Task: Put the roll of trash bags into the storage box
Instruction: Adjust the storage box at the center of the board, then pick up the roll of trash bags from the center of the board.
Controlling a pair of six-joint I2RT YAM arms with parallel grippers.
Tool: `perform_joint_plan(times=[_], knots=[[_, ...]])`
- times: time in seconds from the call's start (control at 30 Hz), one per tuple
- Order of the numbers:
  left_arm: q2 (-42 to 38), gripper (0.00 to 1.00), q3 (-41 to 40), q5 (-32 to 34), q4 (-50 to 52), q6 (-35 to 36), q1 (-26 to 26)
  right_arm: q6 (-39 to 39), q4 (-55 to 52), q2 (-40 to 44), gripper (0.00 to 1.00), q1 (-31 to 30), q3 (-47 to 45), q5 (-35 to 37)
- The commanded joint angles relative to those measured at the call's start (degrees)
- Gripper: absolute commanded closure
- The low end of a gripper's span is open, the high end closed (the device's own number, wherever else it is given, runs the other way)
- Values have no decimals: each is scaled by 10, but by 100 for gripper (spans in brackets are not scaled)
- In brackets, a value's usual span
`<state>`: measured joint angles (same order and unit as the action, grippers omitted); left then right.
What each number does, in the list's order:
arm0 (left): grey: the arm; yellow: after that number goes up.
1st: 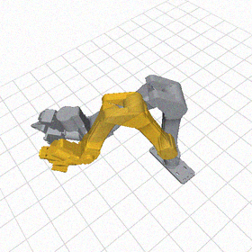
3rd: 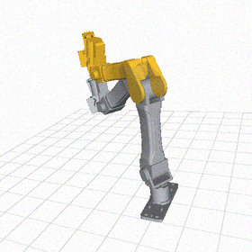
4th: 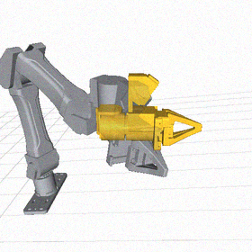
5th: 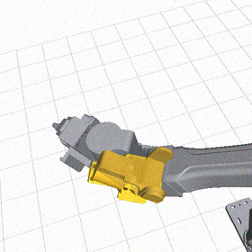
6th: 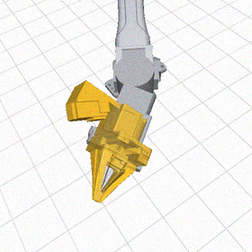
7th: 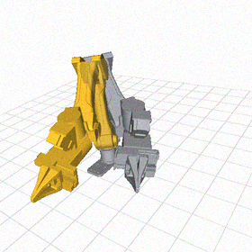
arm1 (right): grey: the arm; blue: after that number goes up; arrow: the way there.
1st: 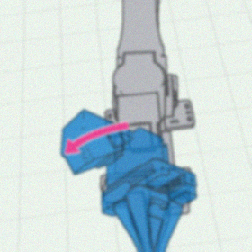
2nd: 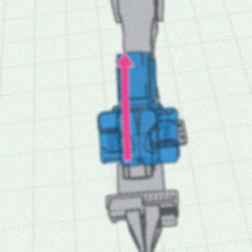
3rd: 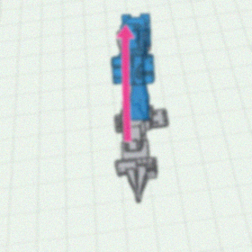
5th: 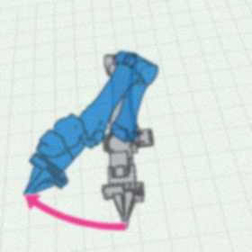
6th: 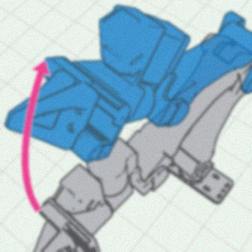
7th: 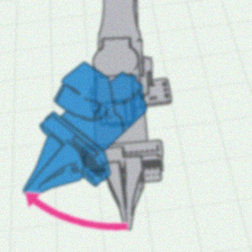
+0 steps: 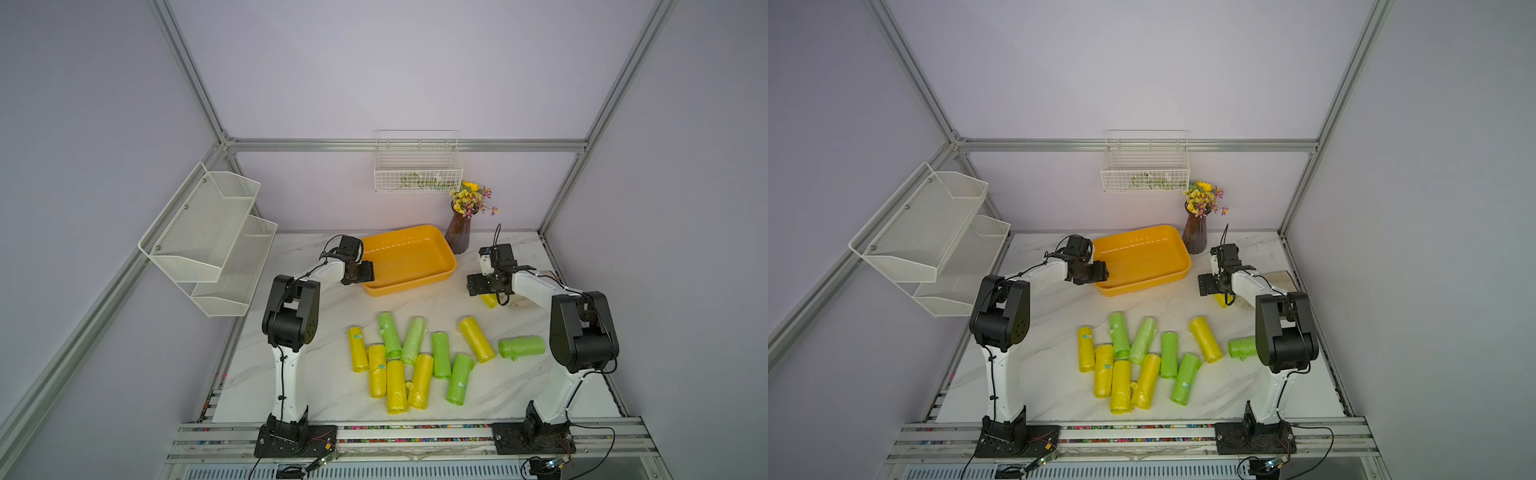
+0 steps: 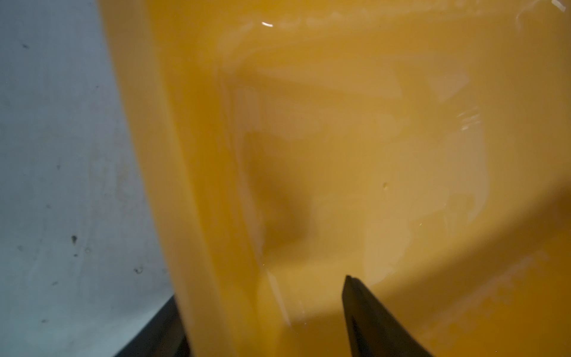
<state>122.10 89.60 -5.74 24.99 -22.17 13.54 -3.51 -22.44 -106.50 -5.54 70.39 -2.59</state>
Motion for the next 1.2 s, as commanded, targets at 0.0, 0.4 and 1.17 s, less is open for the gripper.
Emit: perform_joint_plan(times=[0.0, 0.4, 1.17], knots=[[-11, 47, 4, 15, 10, 10, 4, -21, -28, -14, 10, -5, 21, 4], [-88, 74, -83, 30, 35, 116, 4, -53, -46, -55, 18, -20, 37, 38], [-204, 15, -162, -12, 25, 108, 4, -23, -37, -30, 63, -22, 4, 21]])
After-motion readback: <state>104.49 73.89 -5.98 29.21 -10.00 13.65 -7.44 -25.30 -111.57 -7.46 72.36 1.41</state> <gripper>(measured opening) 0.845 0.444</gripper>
